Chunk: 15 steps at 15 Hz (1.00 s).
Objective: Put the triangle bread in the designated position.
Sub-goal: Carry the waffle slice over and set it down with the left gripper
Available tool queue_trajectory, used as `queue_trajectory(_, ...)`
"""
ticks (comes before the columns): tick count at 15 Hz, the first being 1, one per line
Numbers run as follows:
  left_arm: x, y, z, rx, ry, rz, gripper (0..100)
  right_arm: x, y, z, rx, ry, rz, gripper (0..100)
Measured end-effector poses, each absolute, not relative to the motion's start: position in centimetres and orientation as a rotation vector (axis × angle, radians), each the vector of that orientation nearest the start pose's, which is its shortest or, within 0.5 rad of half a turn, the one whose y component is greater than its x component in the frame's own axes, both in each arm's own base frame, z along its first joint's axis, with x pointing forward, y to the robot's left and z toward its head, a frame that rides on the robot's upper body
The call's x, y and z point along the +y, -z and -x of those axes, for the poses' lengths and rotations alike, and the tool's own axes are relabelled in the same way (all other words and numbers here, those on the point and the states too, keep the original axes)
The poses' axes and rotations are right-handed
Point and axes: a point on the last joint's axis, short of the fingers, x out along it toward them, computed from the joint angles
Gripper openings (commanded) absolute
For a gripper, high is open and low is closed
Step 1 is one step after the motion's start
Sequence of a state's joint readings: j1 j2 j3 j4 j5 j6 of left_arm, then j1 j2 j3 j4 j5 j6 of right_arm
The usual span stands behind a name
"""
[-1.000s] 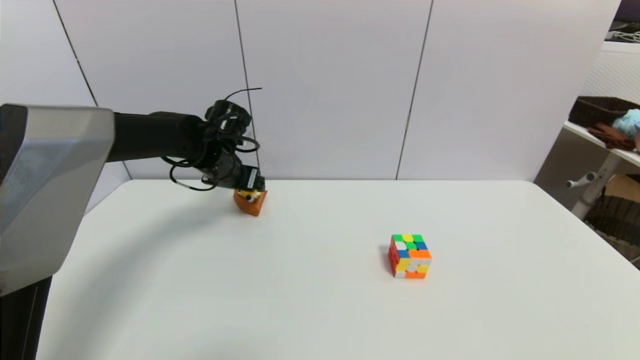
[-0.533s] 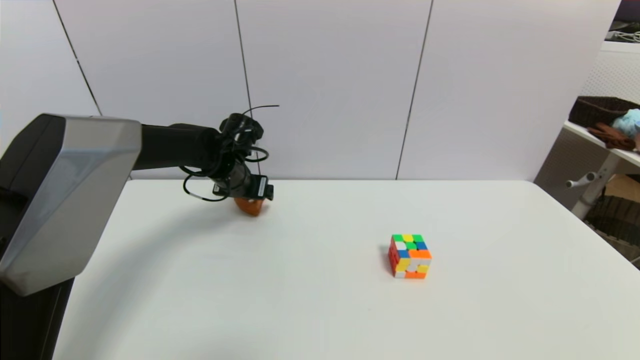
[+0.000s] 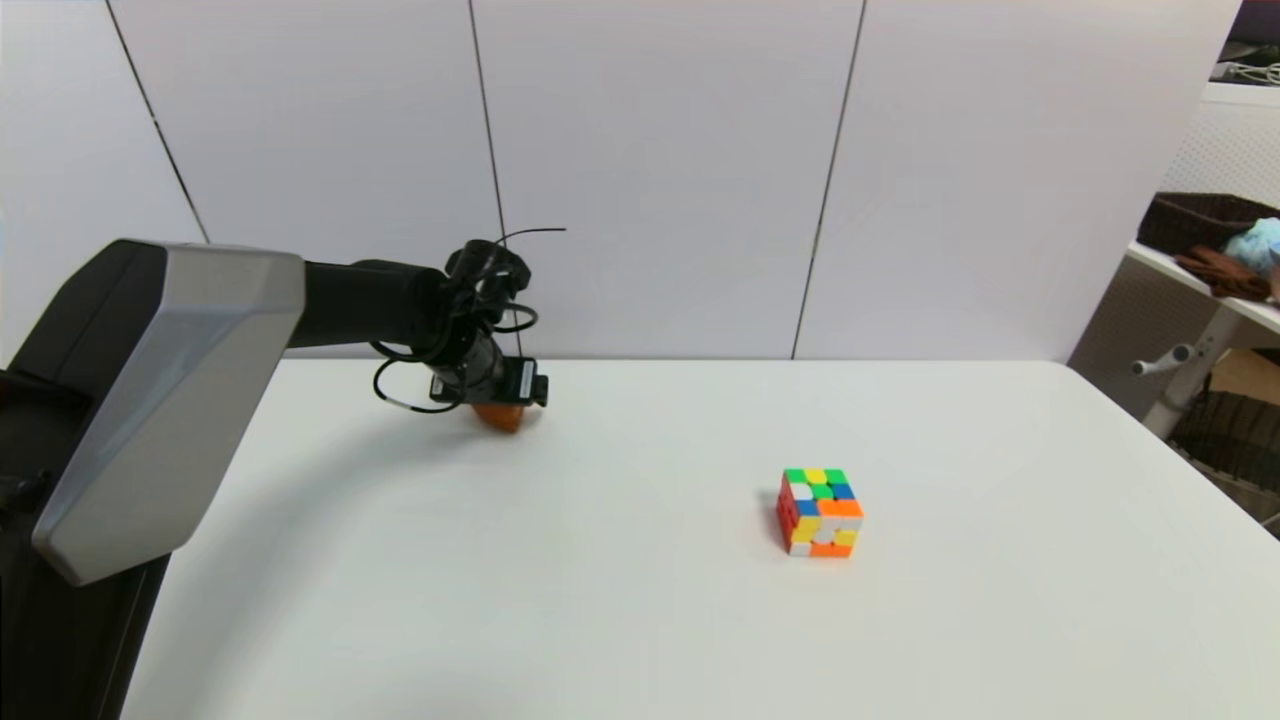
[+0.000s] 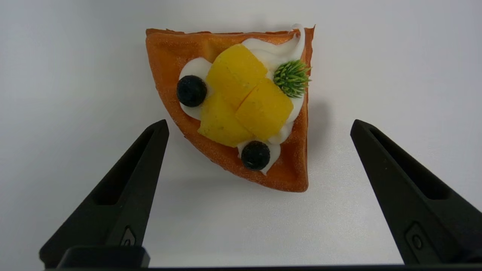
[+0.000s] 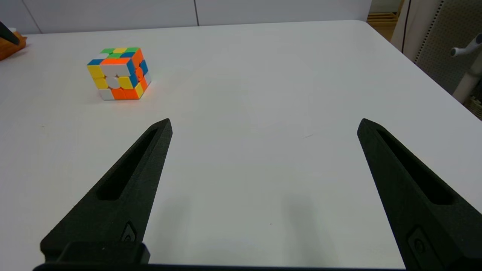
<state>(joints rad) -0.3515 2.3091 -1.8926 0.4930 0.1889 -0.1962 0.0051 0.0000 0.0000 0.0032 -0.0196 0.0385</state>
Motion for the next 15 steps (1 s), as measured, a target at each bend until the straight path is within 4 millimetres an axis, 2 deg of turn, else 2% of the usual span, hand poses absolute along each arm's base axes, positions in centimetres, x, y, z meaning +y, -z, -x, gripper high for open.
queue_trajectory(1,-15.2,-13.9,-43.0,0.884,0.063,-0.058,0,-0.1,-7.5,2.3,0.002,0.015,-0.038,100)
queue_trajectory(10,-14.6,-13.1,-43.7,0.897,0.045,-0.048,0,-0.1,-7.5,2.3,0.003,0.015,-0.039,100)
queue_trajectory(12,-14.5,-13.5,-43.5,0.892,0.05,-0.052,0,-0.1,-7.5,2.3,0.002,0.015,-0.039,100)
queue_trajectory(15,-14.3,-15.5,-42.9,0.852,0.084,-0.064,0,-0.1,-7.5,2.3,0.003,0.015,-0.039,100)
